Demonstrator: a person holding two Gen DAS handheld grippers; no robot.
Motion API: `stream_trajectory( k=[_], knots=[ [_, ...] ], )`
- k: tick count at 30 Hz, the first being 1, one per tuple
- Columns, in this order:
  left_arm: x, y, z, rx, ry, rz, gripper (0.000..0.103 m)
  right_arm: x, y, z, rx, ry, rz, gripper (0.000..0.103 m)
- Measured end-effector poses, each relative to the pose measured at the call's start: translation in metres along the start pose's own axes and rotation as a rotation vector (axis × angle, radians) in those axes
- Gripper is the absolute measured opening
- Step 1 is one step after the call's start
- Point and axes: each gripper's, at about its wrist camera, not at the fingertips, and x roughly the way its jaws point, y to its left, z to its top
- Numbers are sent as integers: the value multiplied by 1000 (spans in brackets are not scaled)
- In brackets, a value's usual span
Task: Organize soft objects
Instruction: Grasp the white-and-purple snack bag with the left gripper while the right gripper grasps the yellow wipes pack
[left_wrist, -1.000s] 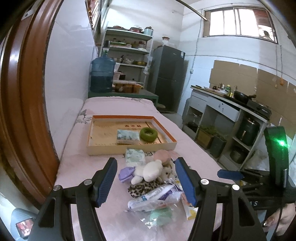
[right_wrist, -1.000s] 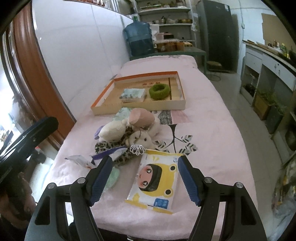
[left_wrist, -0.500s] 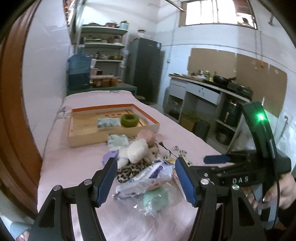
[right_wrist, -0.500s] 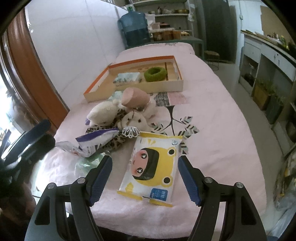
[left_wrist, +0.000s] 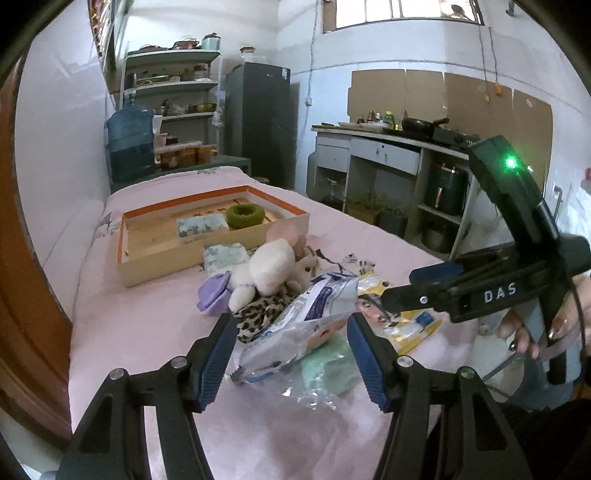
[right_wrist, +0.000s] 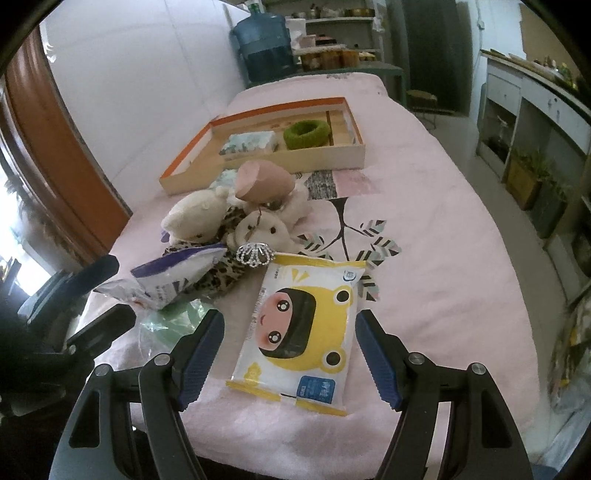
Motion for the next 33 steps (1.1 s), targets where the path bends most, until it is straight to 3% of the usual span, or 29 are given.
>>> stream_trajectory(
  k=[6,12,16,18,30,33],
  knots=[
    [17,6,-1,-11,54,-20,52,8,-3,1,9,15,-9,75],
    [24,-6,-1,33,58,-23,35,17,-7,2,22,33,-25,75],
    [27,-9,-4,20,68,-43,14,24,-10,1,34,52,-22,75],
    [28,-8,-5,2,72,-21,13,29,-11,0,40,68,-13,75],
    [15,-9,-1,-116,27,-49,8,44,-3,-2,18,98,-44,77],
    [12,-12,3,-121,14,-59,8,43,-4,-3,23,96,-42,64]
  ],
)
